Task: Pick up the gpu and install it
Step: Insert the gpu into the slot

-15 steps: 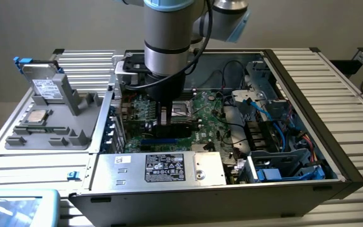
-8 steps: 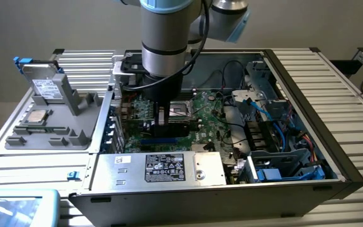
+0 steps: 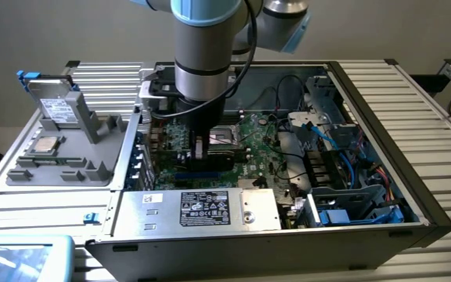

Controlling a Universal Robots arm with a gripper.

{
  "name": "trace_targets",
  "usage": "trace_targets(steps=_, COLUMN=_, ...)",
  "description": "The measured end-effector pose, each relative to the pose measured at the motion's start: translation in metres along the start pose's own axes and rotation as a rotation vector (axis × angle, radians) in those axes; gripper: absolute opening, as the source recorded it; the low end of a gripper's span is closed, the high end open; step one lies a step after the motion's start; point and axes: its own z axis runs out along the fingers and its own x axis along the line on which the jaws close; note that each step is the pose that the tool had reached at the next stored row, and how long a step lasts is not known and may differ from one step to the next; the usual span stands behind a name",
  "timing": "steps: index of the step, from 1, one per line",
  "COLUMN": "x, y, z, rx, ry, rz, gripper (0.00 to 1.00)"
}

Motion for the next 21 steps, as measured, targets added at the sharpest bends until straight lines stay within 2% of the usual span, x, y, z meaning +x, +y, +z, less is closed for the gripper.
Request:
trace_targets(steps=3, x=0.0021, y=0.0003, z=0.0009, rx=-0.0002, ry=-0.0093, rz=0.000, gripper=0.29)
trace_targets(steps=5, x=0.0034, y=0.0002, z=0.0018, rx=-0.0002, ry=-0.0123, rz=0.000, gripper=0.29)
trace_targets(steps=15, x=0.0053, y=0.0018, z=0.0042, rx=-0.0004, ry=-0.0223, rz=0.001, gripper=0.29)
trace_targets(steps=21, x=0.0080, y=0.0018, z=0.0045, rx=-0.0007, ry=-0.0247, rz=0.001, gripper=0.29)
